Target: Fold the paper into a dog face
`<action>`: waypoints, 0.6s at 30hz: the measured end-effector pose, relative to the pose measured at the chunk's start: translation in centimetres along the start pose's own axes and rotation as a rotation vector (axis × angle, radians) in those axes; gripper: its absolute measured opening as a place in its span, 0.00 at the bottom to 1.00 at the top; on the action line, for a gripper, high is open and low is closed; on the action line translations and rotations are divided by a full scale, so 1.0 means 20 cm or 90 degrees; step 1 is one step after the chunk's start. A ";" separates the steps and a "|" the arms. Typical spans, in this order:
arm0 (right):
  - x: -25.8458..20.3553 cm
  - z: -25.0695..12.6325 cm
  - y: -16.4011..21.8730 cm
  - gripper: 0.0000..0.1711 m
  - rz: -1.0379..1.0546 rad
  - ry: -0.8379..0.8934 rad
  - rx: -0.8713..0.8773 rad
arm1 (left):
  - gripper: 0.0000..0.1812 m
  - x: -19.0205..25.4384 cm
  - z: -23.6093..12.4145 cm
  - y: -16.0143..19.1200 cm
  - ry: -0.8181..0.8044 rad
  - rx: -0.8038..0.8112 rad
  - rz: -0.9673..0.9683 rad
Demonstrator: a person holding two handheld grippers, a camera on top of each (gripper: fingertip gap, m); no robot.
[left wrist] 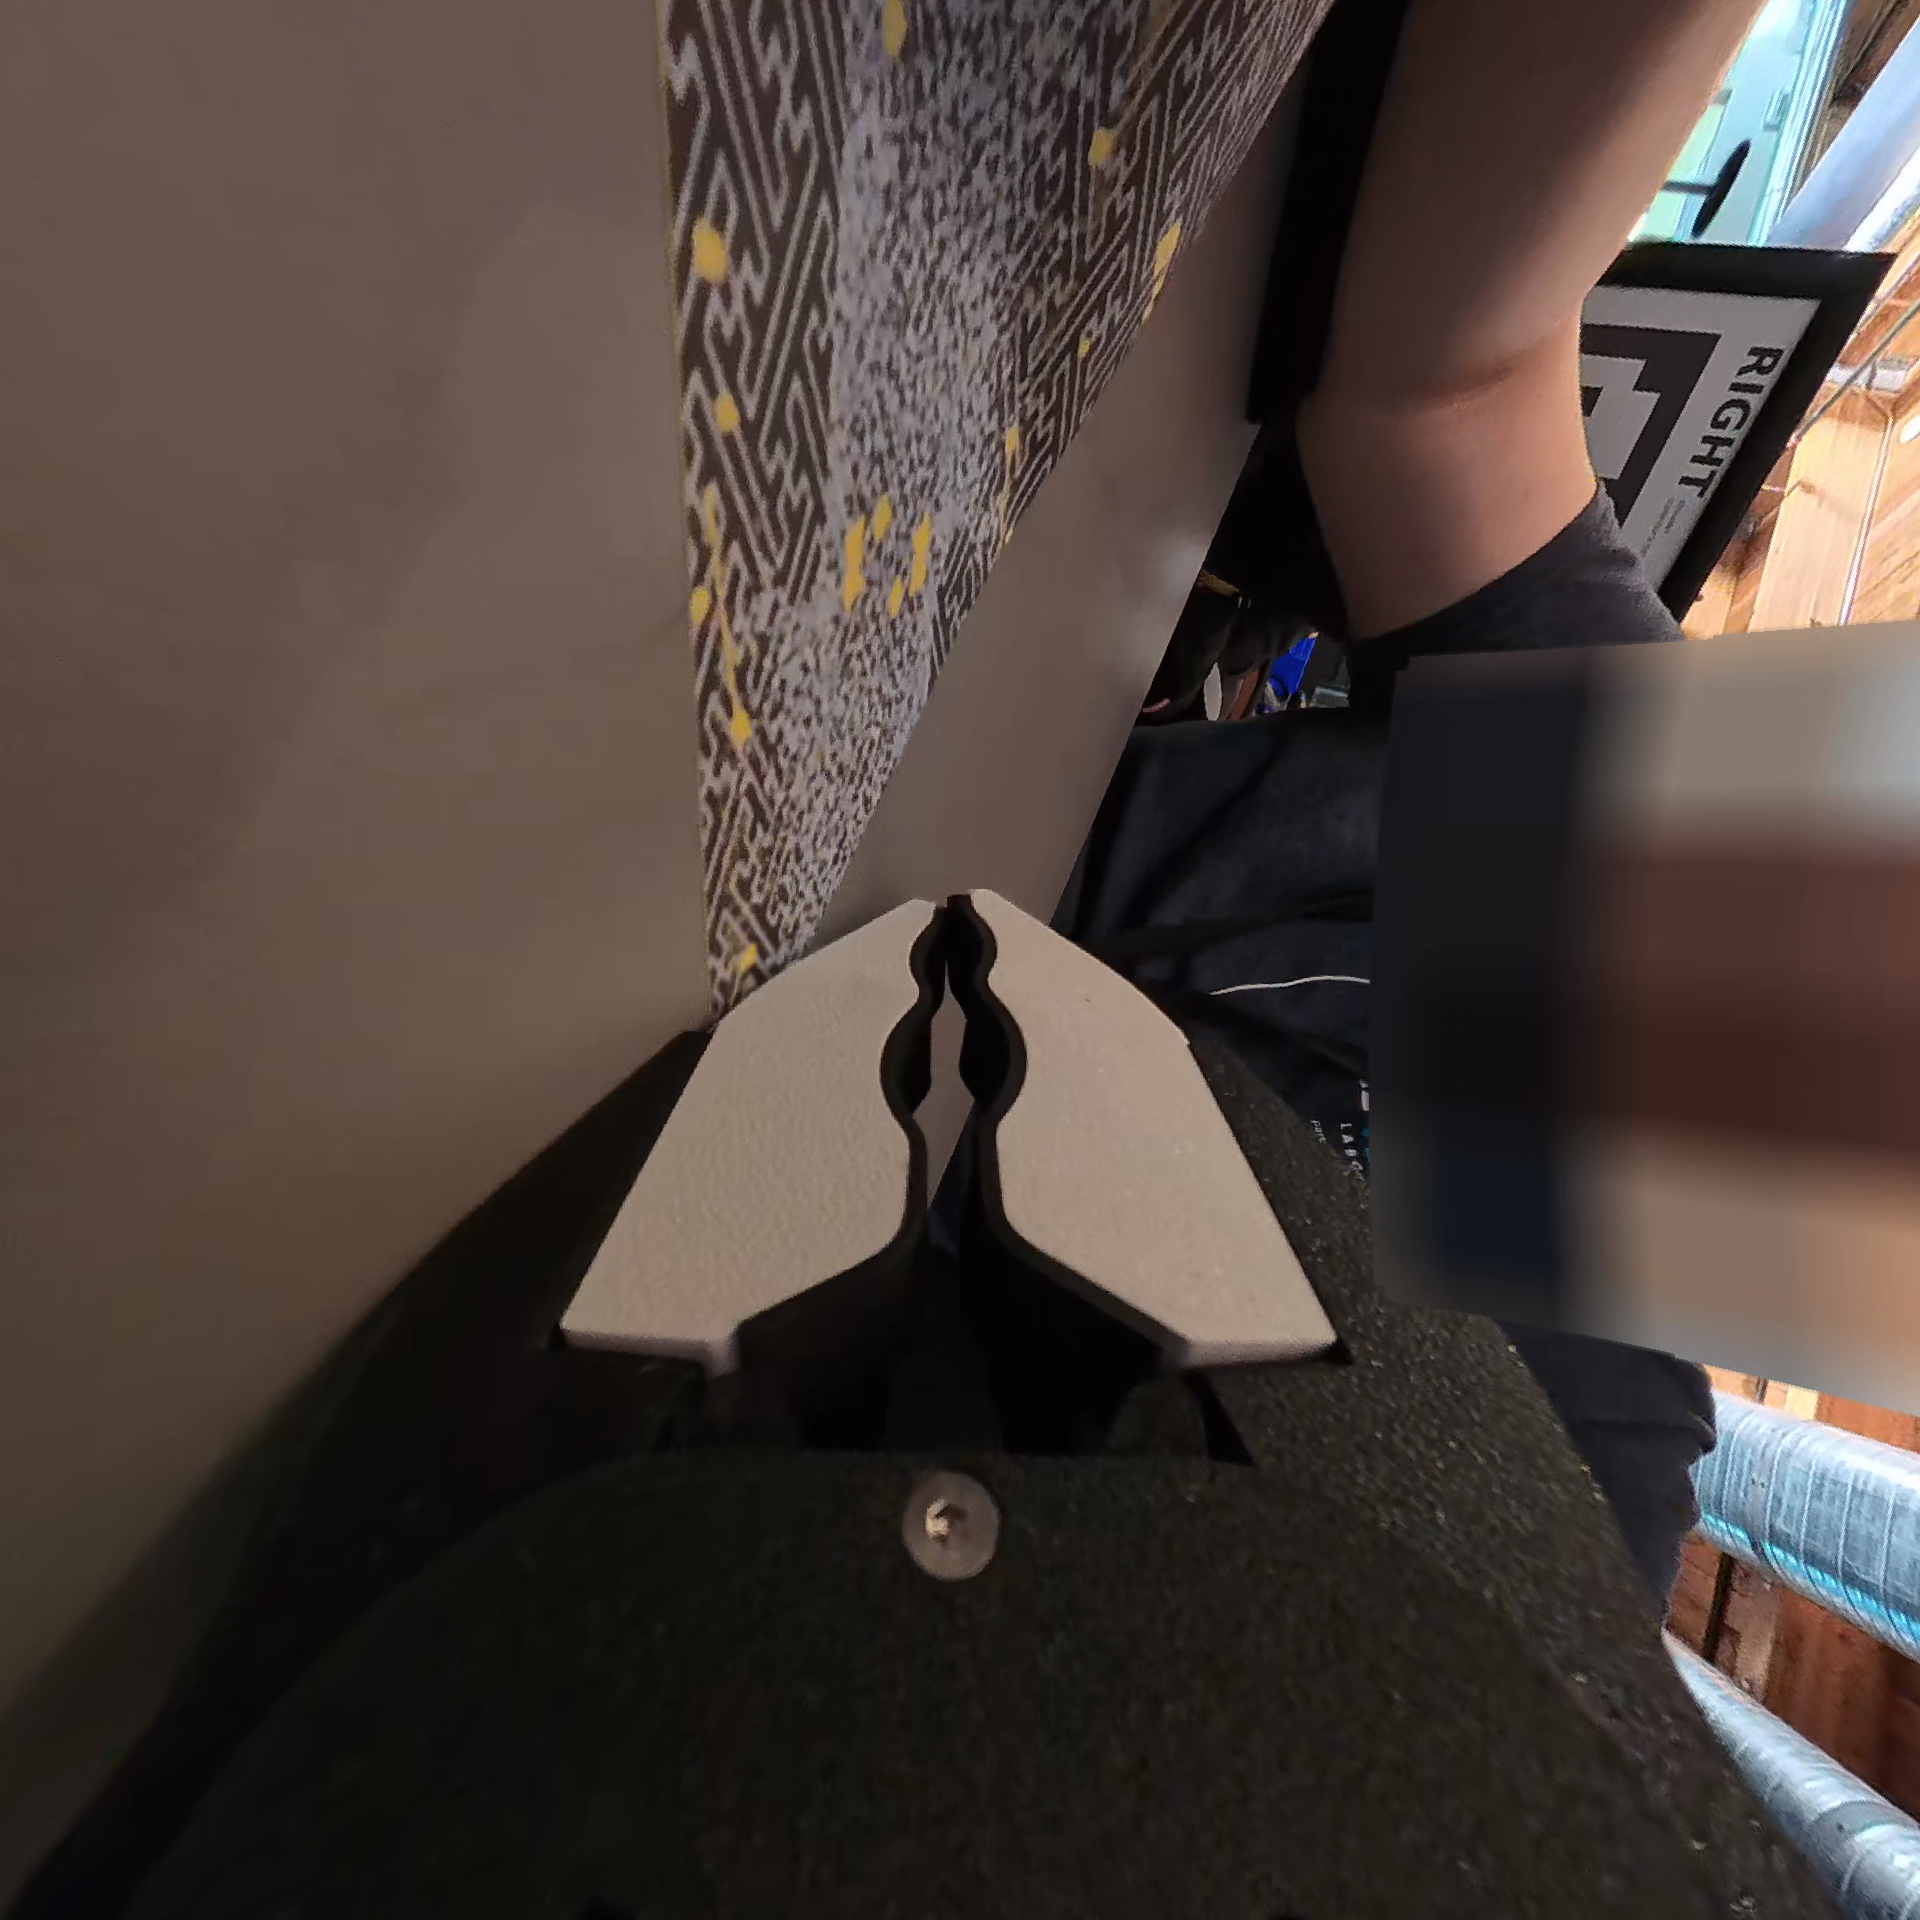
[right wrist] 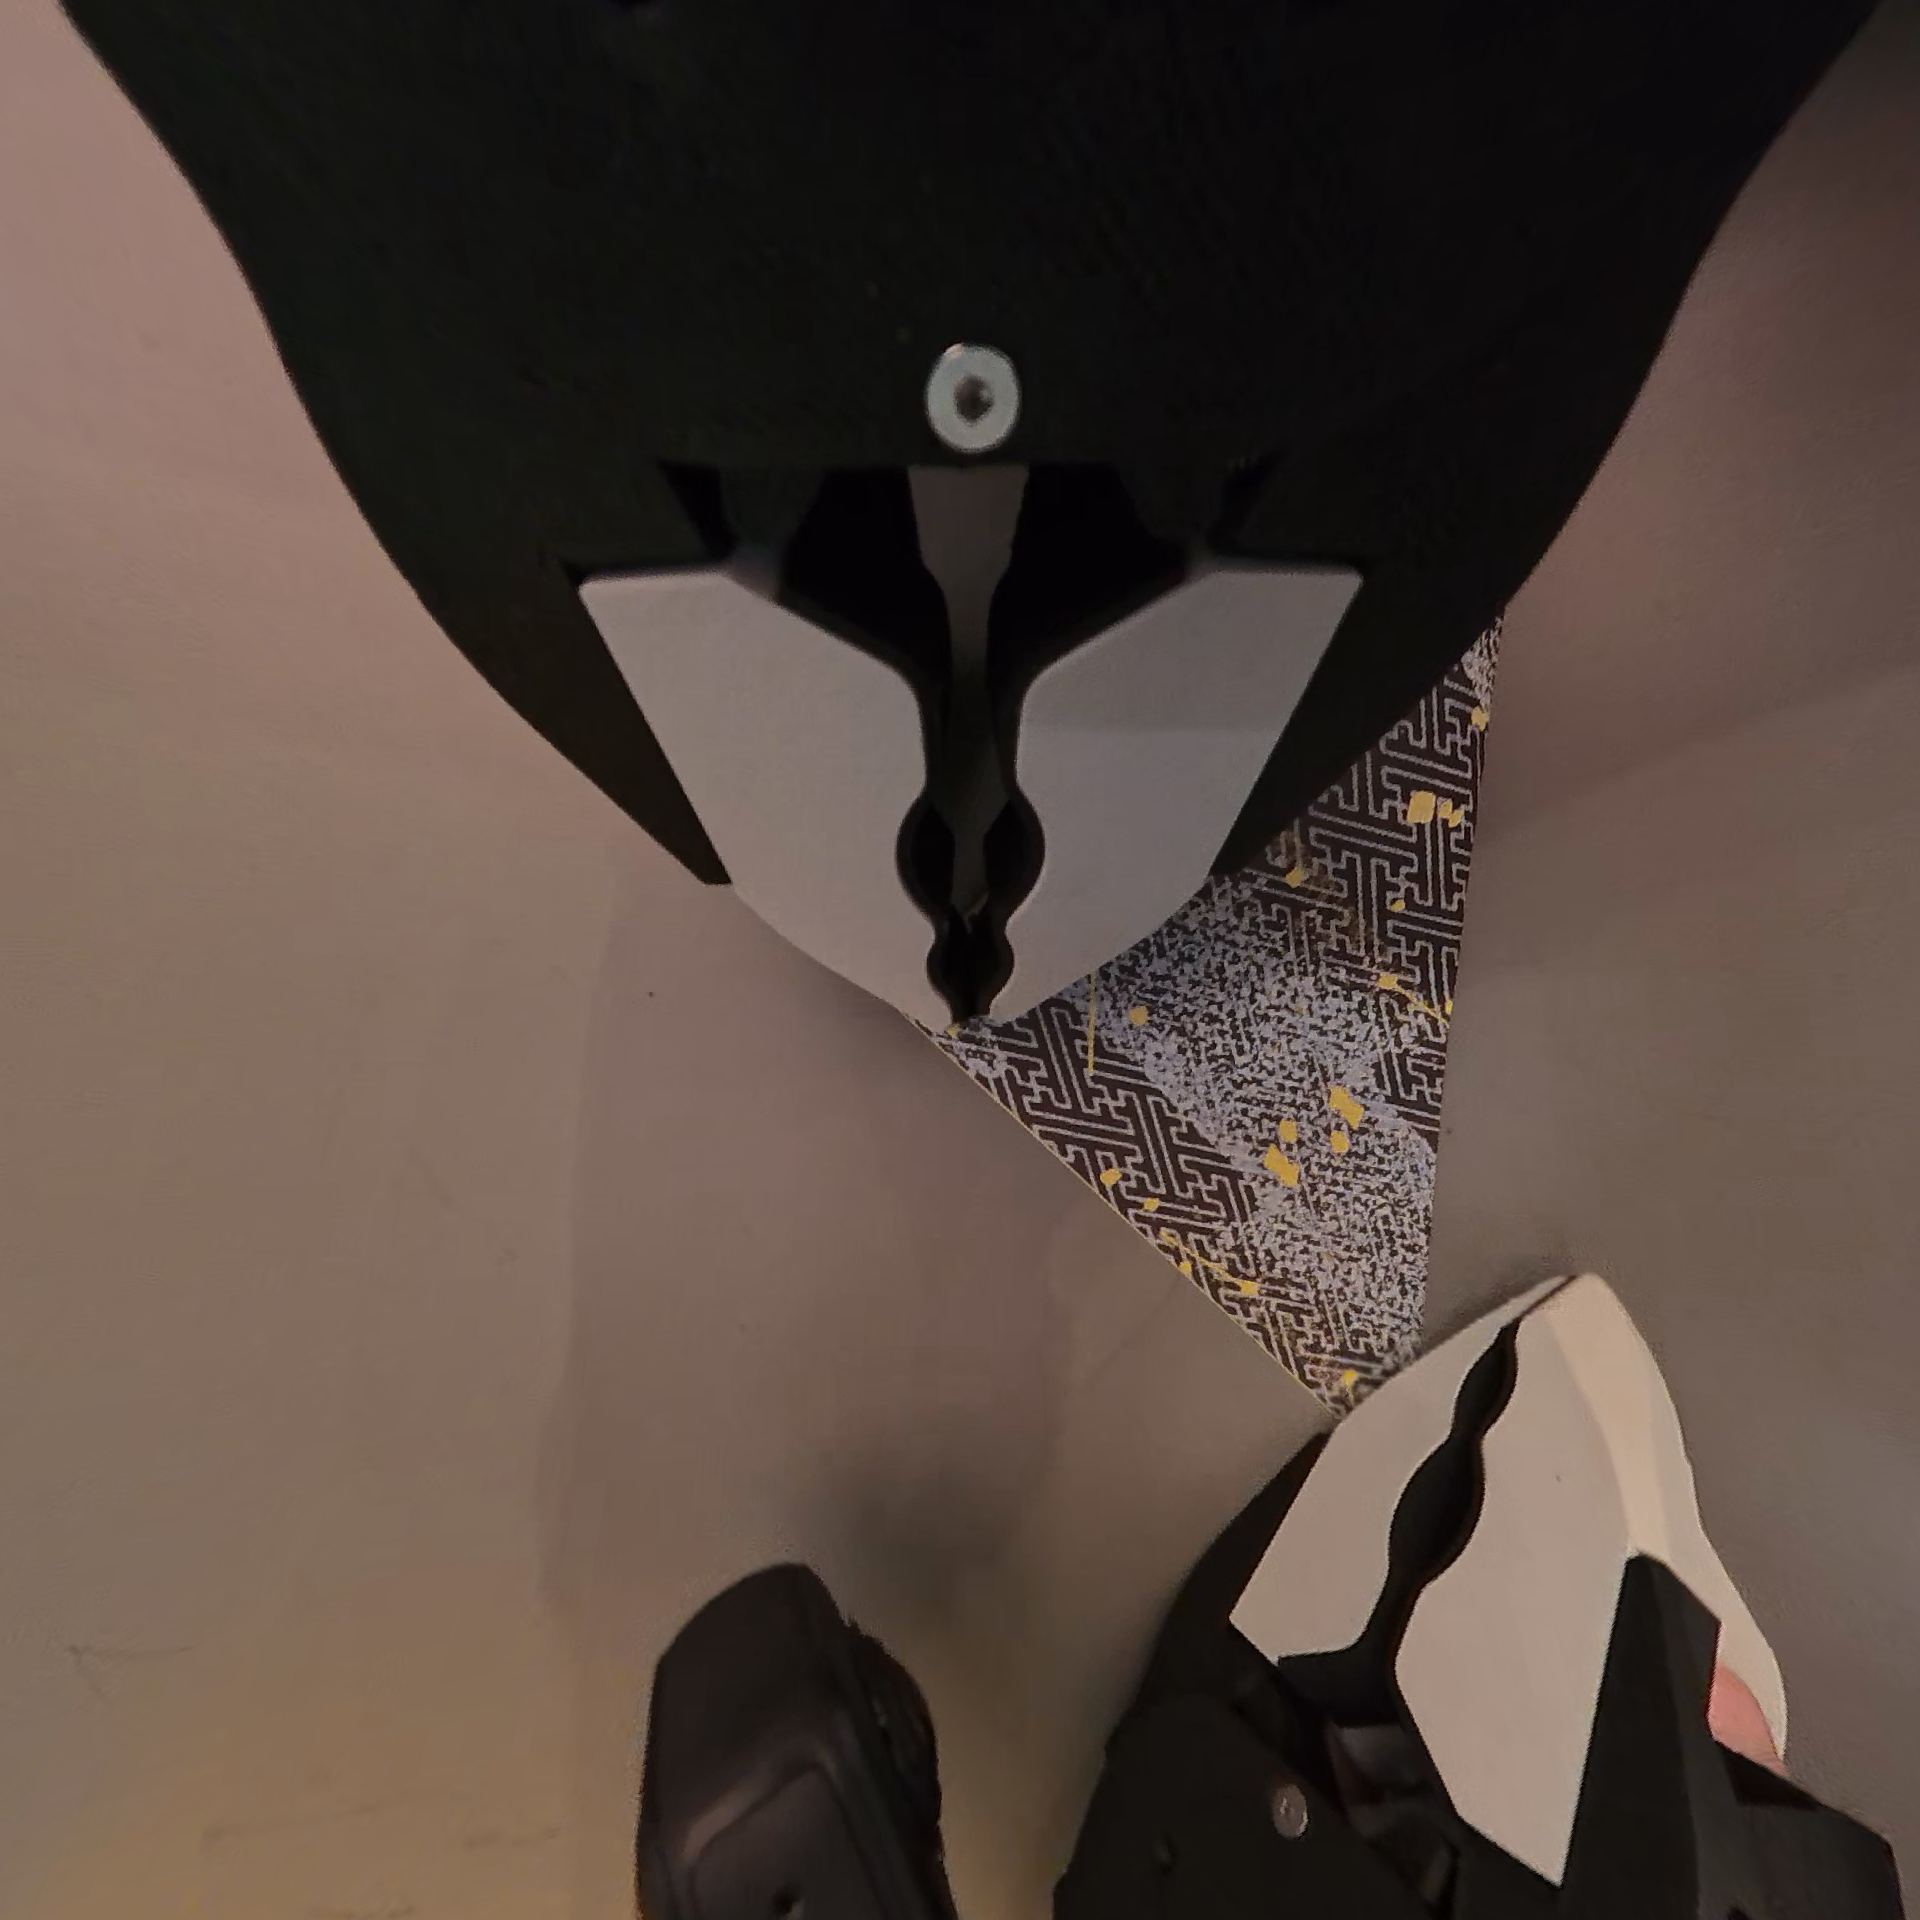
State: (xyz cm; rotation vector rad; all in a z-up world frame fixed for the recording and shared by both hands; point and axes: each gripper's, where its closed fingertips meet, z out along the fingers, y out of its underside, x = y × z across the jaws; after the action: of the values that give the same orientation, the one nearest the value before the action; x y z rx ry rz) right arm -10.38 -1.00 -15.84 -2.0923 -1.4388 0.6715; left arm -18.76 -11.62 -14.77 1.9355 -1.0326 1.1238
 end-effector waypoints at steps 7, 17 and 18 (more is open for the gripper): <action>0.00 0.00 0.00 0.03 0.001 0.000 0.001 | 0.00 -0.03 -0.03 0.06 -0.006 0.017 -0.020; 0.00 0.00 0.00 0.03 0.001 0.000 -0.001 | 0.00 0.14 -0.05 -0.12 -0.017 0.011 0.045; 0.00 0.00 0.00 0.03 0.001 0.000 -0.002 | 0.00 0.11 -0.03 -0.12 -0.021 -0.002 0.039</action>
State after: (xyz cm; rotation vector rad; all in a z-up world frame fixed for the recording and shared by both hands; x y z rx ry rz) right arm -10.36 -0.98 -15.83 -2.0956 -1.4391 0.6708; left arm -16.12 -10.65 -12.83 1.9374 -1.1170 1.1272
